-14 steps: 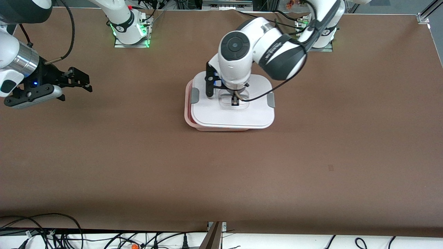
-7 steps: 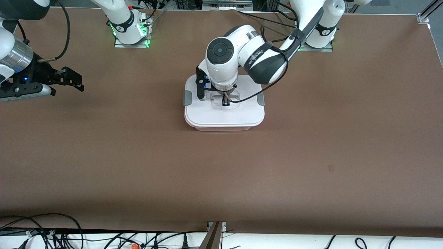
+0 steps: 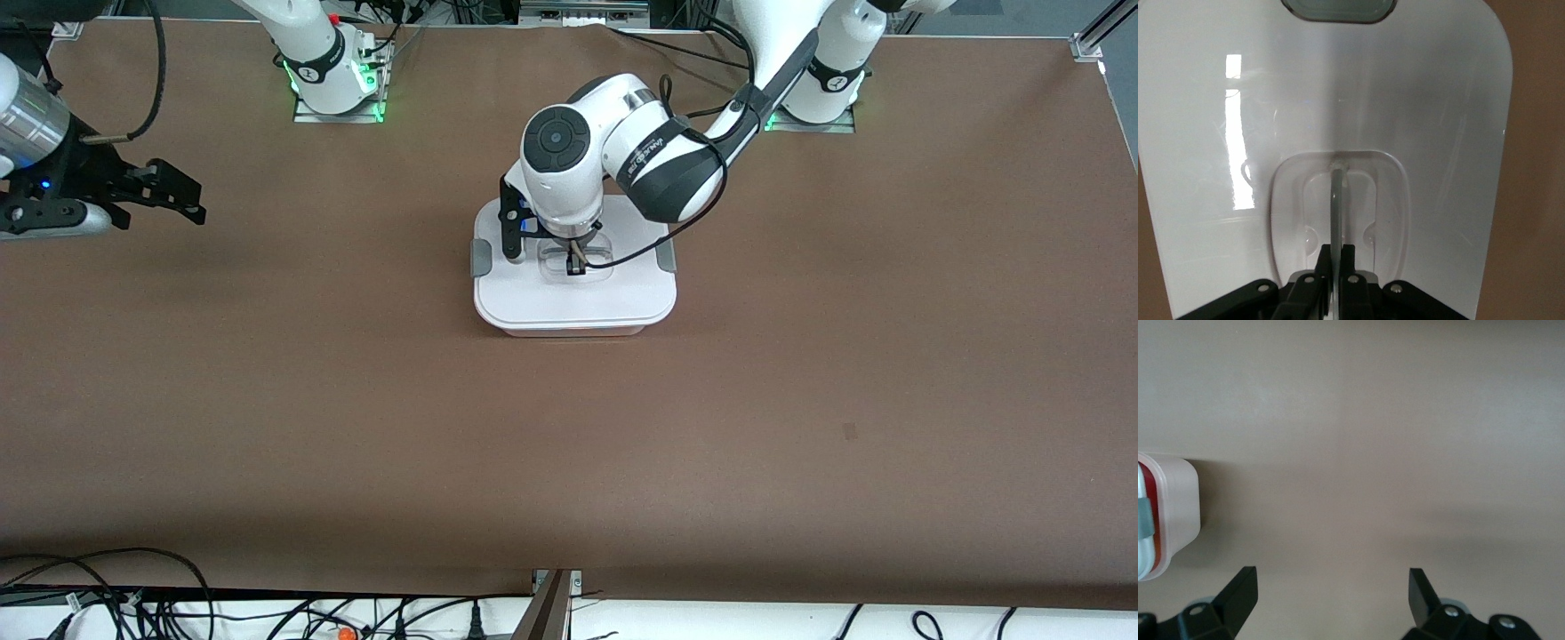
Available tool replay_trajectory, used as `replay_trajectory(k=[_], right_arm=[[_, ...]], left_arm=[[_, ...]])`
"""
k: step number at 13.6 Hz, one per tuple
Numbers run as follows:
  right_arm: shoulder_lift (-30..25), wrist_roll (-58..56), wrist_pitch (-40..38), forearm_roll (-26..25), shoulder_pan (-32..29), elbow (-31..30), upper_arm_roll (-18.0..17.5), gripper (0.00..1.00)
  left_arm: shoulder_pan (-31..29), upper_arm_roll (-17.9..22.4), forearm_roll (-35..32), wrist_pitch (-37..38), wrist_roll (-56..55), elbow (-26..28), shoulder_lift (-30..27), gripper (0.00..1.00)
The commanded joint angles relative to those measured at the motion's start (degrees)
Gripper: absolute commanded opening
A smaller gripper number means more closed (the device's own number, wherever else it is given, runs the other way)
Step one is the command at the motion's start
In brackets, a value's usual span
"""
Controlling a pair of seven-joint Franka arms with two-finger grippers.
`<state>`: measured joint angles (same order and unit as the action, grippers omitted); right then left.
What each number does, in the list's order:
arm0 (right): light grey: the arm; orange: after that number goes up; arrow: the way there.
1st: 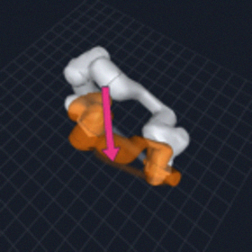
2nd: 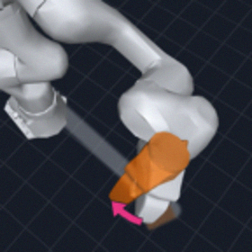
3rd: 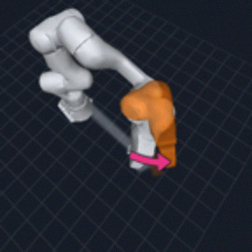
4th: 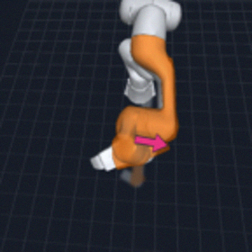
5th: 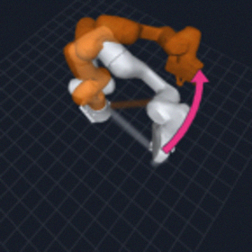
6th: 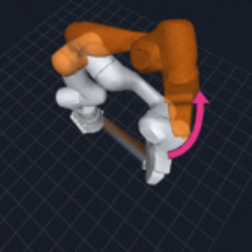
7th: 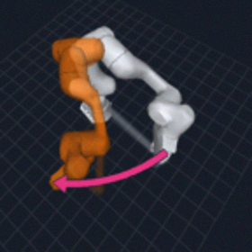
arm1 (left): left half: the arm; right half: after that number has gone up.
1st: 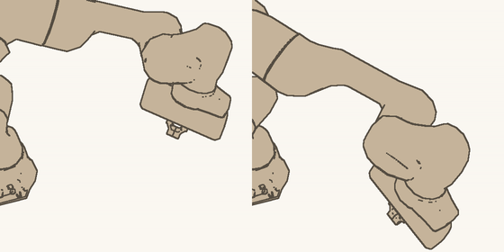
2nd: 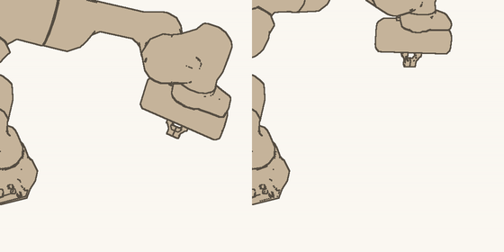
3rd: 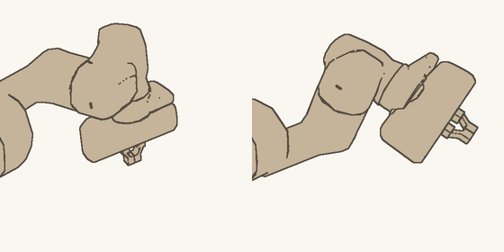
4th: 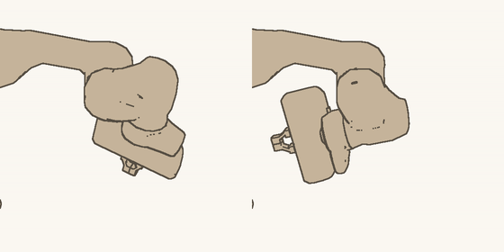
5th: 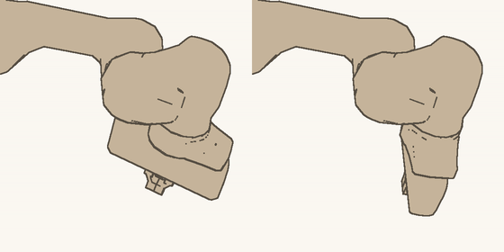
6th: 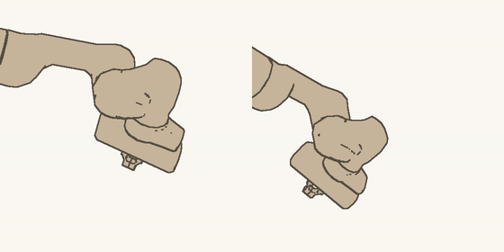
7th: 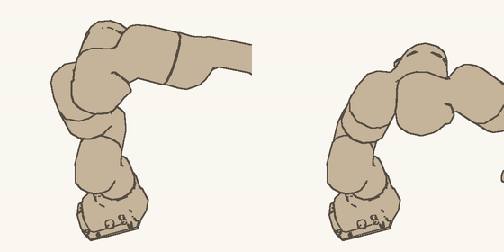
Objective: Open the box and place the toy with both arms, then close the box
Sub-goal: 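Lower the lid onto the box and press it down with the left gripper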
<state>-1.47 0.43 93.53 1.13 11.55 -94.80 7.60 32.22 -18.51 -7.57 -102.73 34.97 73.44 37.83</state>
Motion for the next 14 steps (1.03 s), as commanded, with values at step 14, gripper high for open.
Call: replay_trajectory(k=[14], right_arm=[[-0.03,1.68,-5.11,-0.69,-0.39,4.0,-0.48,1.0]], left_arm=[[3.81,1.72,-2.97,-2.66,-4.21,-2.6,3.3,0.0]])
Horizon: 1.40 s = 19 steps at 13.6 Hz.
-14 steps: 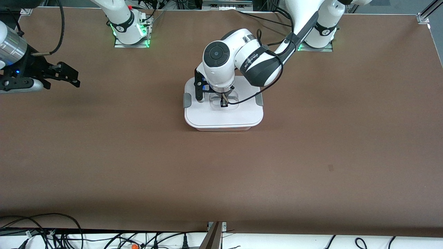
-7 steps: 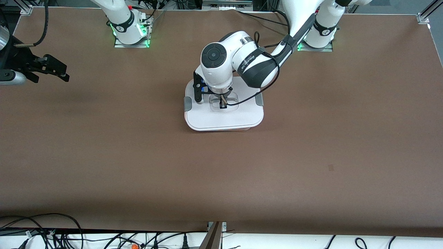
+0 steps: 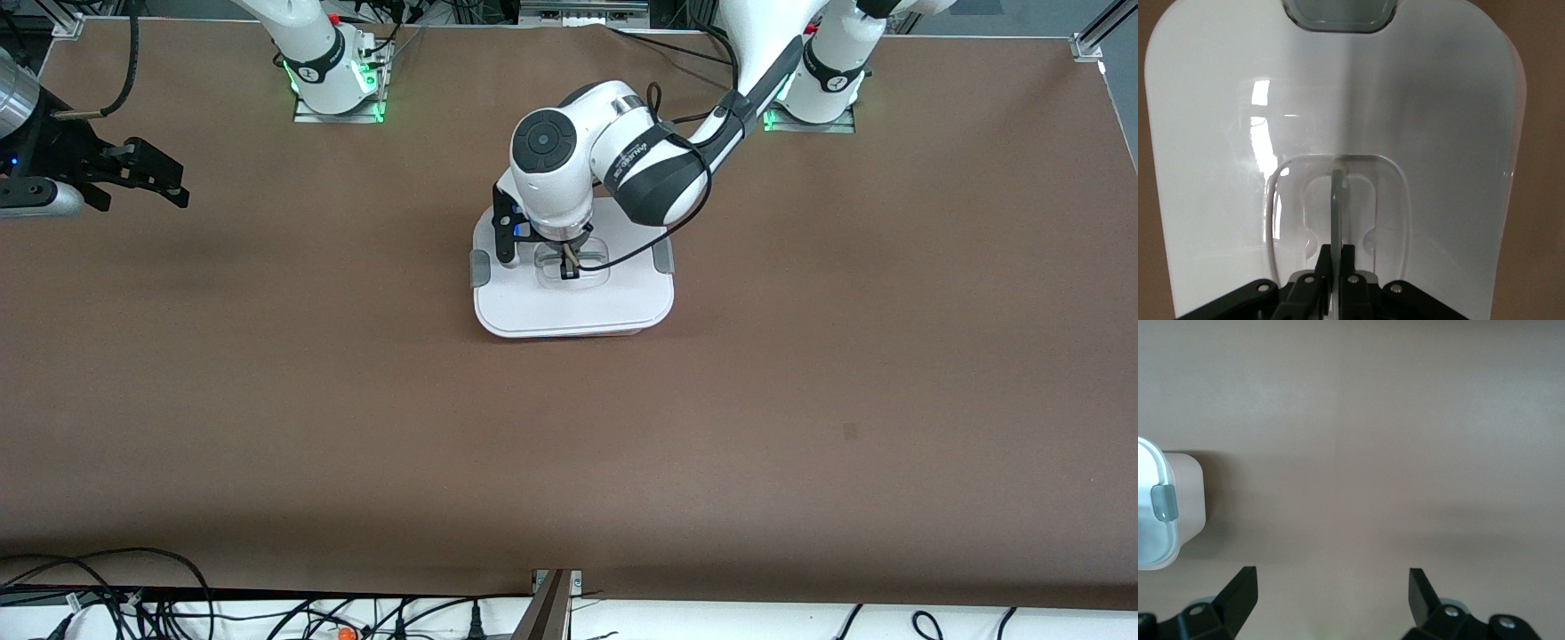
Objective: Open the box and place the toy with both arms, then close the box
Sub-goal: 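Lower the lid onto the box and press it down with the left gripper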
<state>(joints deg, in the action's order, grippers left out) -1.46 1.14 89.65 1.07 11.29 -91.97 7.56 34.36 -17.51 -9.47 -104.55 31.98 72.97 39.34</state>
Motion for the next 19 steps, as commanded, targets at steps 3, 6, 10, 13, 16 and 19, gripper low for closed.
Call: replay_trajectory(k=[3,6,10,13,16,19], right_arm=[[0.06,0.62,-1.23,-0.46,-0.3,1.09,-0.35,1.0],[0.15,0.27,-1.23,-0.37,-0.48,1.09,-0.17,1.0],[0.23,0.62,-1.23,-0.37,-0.48,1.09,-0.17,1.0],[0.23,0.53,-1.23,-0.37,-0.48,1.09,-0.17,1.0],[0.32,0.79,-1.4,-0.37,-0.48,1.09,-0.17,1.0],[0.32,0.8,-1.4,-0.28,-0.48,1.09,-0.17,1.0]], left_arm=[[1.94,0.54,-3.71,-0.48,-0.95,-2.04,1.18,0.0],[2.11,0.37,-3.98,0.05,-0.69,-1.69,1.0,0.0],[1.85,0.11,-3.98,1.8,0.01,-1.16,-0.05,0.0],[1.59,0.02,-3.89,3.39,2.74,-0.9,-0.76,0.0],[1.59,0.1,-3.98,3.57,2.74,-0.46,-0.85,0.0],[1.59,0.1,-4.07,3.22,2.74,-0.02,-0.67,0.0]])
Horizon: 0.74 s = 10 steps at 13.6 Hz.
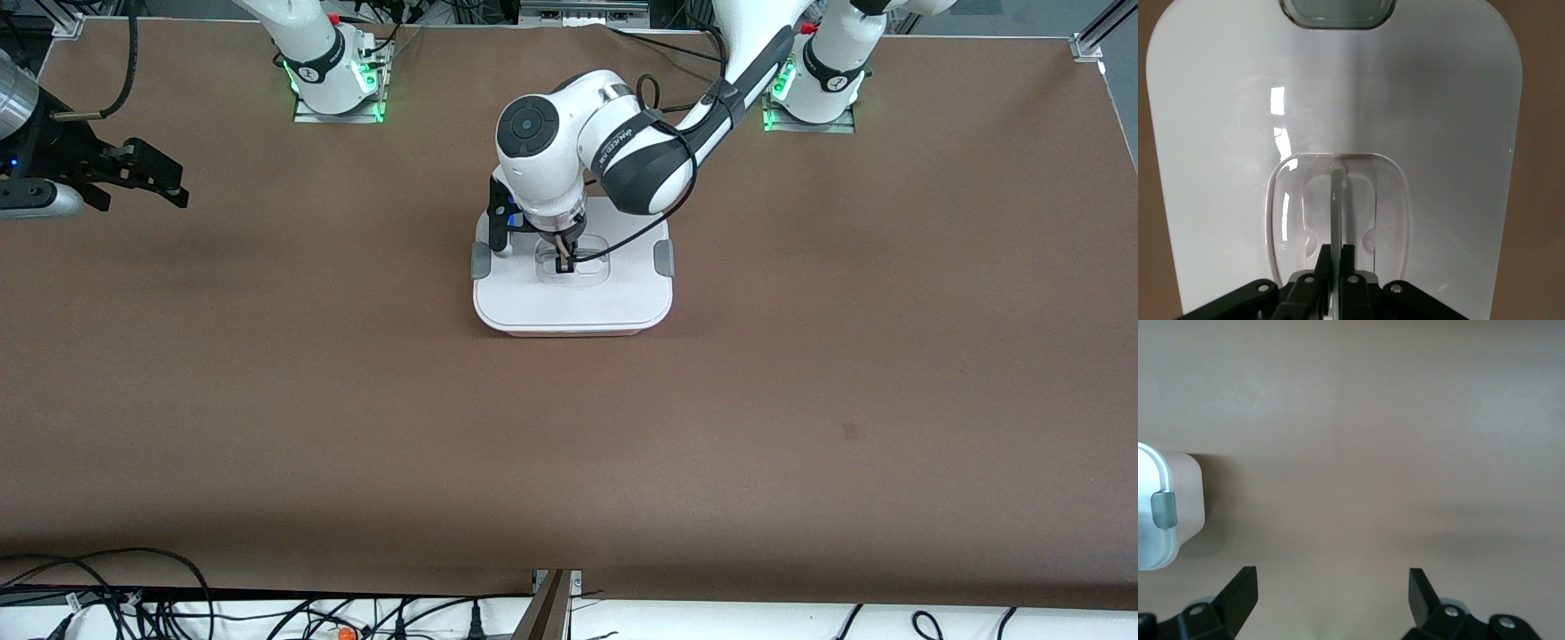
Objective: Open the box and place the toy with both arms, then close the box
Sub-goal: 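Lower the lid onto the box and press it down with the left gripper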
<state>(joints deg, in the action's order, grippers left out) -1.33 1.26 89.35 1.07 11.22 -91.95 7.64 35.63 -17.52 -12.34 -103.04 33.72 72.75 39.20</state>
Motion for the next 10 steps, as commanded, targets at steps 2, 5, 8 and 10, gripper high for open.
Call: replay_trajectory(k=[2,5,8,10], right_arm=[[0.19,0.85,-1.11,-0.37,-0.41,1.07,-0.26,1.0],[0.19,1.11,-1.11,-0.28,-0.41,1.07,-0.26,1.0],[0.19,1.11,-1.2,-0.19,-0.32,1.07,-0.34,1.0],[0.19,1.11,-1.2,-0.19,-0.32,1.07,-0.34,1.0]], left_arm=[[0.31,0.21,-1.46,1.53,0.99,0.2,-0.27,0.0],[0.58,0.12,-2.78,1.27,0.99,0.2,0.08,0.0],[0.58,0.12,-2.78,1.27,0.99,0.29,0.08,0.0],[0.4,0.03,-2.61,1.53,0.73,-0.06,-0.09,0.99]])
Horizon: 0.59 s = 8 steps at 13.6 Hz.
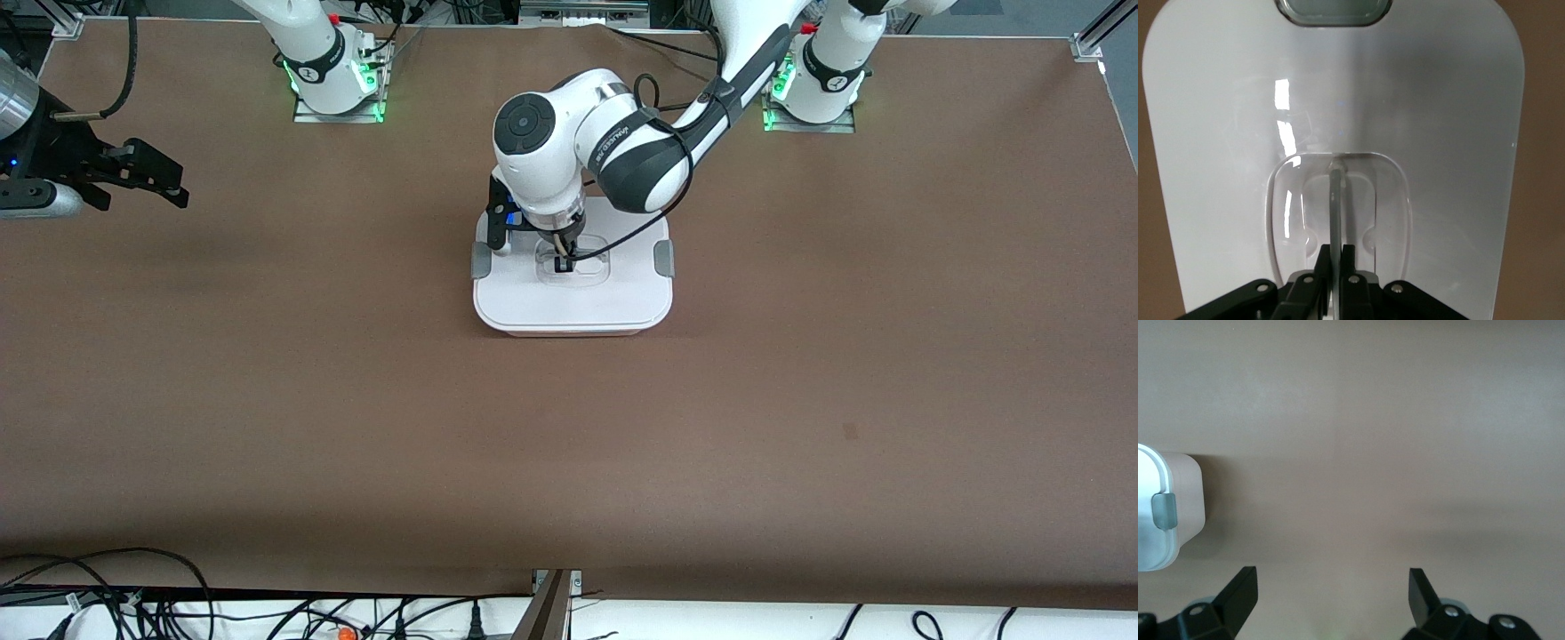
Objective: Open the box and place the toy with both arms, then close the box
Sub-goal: 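Lower the lid onto the box and press it down with the left gripper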
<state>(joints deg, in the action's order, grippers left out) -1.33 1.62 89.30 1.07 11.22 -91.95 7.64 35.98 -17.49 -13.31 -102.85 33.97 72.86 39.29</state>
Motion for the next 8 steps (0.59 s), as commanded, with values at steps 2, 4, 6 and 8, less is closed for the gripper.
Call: replay_trajectory(k=[2,4,6,8], right_arm=[[0.19,0.75,-1.14,-0.19,-0.32,1.07,-0.34,1.0],[0.19,0.76,-1.14,-0.19,-0.23,1.07,-0.43,1.0],[0.19,0.67,-1.14,-0.19,-0.23,1.07,-0.43,1.0],[0.19,0.76,-1.05,-0.11,-0.15,1.16,-0.43,1.0]], left_arm=[[-0.21,0.26,-1.02,1.42,0.49,-0.7,-0.53,1.0],[-0.9,0.35,-0.58,1.68,0.4,-1.23,-1.4,1.0],[-3.36,-0.09,1.08,1.68,0.22,-1.32,-2.11,1.0],[-5.73,0.43,3.37,1.68,-0.65,-3.41,-3.25,1.0]])
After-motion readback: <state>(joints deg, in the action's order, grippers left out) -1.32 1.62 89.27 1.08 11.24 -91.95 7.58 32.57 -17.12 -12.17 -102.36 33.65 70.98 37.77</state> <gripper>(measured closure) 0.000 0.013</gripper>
